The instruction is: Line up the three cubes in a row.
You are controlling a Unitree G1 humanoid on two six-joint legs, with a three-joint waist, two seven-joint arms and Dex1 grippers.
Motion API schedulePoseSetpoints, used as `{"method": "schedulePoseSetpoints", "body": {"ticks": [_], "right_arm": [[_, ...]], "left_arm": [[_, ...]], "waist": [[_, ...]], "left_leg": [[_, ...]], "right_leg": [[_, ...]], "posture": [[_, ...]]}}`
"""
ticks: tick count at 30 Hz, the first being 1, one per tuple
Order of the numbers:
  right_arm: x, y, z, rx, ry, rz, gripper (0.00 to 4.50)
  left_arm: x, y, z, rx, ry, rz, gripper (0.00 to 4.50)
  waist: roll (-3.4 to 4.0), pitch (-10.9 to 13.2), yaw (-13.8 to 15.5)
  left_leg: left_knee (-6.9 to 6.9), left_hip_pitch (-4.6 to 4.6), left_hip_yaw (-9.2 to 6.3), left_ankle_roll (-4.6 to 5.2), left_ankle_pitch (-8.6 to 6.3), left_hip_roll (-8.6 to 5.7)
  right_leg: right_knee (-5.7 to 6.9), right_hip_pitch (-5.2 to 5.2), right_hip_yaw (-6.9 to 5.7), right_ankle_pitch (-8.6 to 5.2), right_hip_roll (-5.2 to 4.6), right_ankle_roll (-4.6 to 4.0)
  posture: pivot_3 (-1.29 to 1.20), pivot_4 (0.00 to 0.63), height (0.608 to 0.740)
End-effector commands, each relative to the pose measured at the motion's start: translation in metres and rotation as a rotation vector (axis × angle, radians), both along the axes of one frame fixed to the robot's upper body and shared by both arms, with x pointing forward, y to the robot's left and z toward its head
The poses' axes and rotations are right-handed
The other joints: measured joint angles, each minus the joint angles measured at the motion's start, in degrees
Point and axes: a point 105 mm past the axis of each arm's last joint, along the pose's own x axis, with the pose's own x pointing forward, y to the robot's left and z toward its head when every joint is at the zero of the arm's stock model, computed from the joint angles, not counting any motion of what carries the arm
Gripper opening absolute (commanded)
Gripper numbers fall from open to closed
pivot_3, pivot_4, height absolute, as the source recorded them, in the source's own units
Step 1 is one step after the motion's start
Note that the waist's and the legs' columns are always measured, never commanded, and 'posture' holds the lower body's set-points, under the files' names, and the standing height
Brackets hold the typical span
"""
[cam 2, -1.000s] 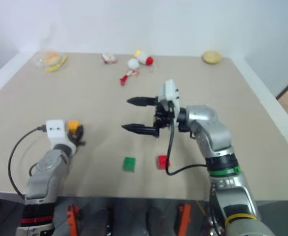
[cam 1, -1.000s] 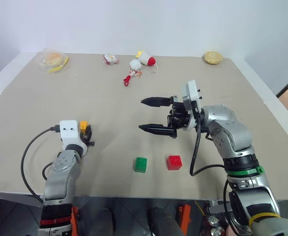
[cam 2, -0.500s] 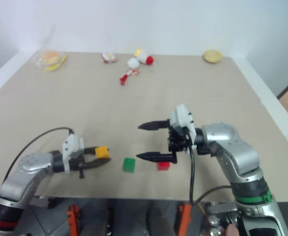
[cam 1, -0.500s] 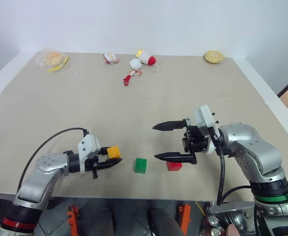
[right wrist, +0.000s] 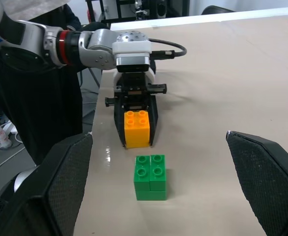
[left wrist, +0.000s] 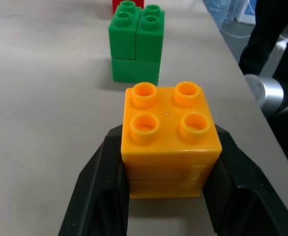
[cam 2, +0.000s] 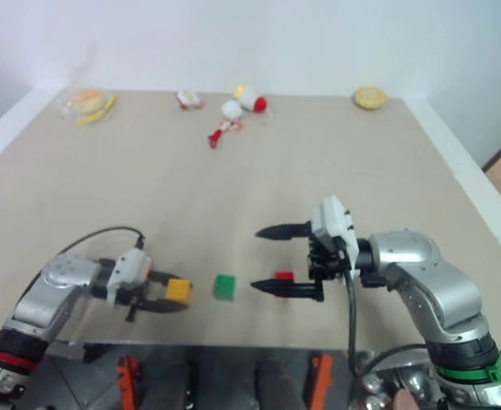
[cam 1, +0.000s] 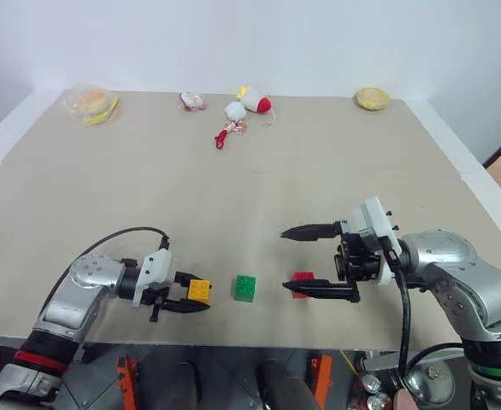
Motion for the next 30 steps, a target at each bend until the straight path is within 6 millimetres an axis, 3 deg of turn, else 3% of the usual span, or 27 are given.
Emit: {"method": "schedulePoseSetpoints", "body": {"ticks": [1, 16, 29, 30], "right_arm": [[-0.005, -0.003, 0.012, 0.012, -0.052, -0.003, 4.50], [-0.001, -0.002, 0.011, 0.014, -0.051, -0.001, 4.50], [0.000, -0.001, 0.010, 0.019, -0.051, 0.000, 4.50], [0.000, -0.001, 0.010, 0.019, -0.051, 0.000, 4.50]], "left_arm": [[0.008, 0.003, 0.002, 0.002, -0.018, 0.020, 1.36], [0.014, 0.025, 0.004, 0.034, -0.003, 0.075, 1.36], [0.018, 0.029, 0.005, 0.041, -0.009, 0.090, 1.36], [0.018, 0.028, 0.005, 0.043, -0.011, 0.087, 2.42]], "waist": [[0.00, 0.00, 0.01], [0.00, 0.00, -0.09], [0.00, 0.00, -0.09], [0.00, 0.00, -0.09]], "left_leg": [[0.03, 0.00, 0.01, 0.00, 0.00, 0.00], [0.08, 0.04, 0.02, 0.01, 0.01, 0.07], [0.09, 0.09, 0.04, 0.01, 0.01, 0.36], [0.09, 0.10, 0.04, 0.01, 0.01, 0.37]], "right_leg": [[0.00, 0.02, 0.01, 0.01, -0.01, 0.01], [0.01, 0.03, 0.02, 0.07, 0.07, -0.01], [0.02, 0.00, 0.01, 0.19, 0.33, -0.20], [0.02, 0.00, 0.01, 0.20, 0.34, -0.21]], "posture": [[0.00, 0.150, 0.736], [0.00, 0.150, 0.736], [0.00, 0.150, 0.736], [0.00, 0.150, 0.736]]}}
